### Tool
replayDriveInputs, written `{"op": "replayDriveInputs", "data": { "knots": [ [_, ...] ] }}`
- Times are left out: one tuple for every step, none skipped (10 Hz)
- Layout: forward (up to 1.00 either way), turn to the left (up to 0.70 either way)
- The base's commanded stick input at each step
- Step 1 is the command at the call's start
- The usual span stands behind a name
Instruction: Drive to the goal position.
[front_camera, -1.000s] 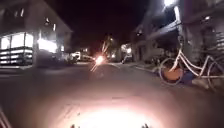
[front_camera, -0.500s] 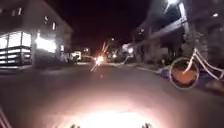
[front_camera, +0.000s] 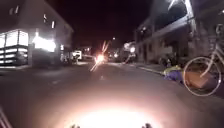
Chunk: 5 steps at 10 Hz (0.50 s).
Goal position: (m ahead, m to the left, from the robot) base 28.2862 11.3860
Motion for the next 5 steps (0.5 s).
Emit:
{"op": "replayDriveInputs", "data": {
  "knots": [
    [0.85, 0.00],
    [0.85, 0.00],
    [0.85, 0.00],
    [0.85, 0.00],
    [0.85, 0.00]
  ]
}}
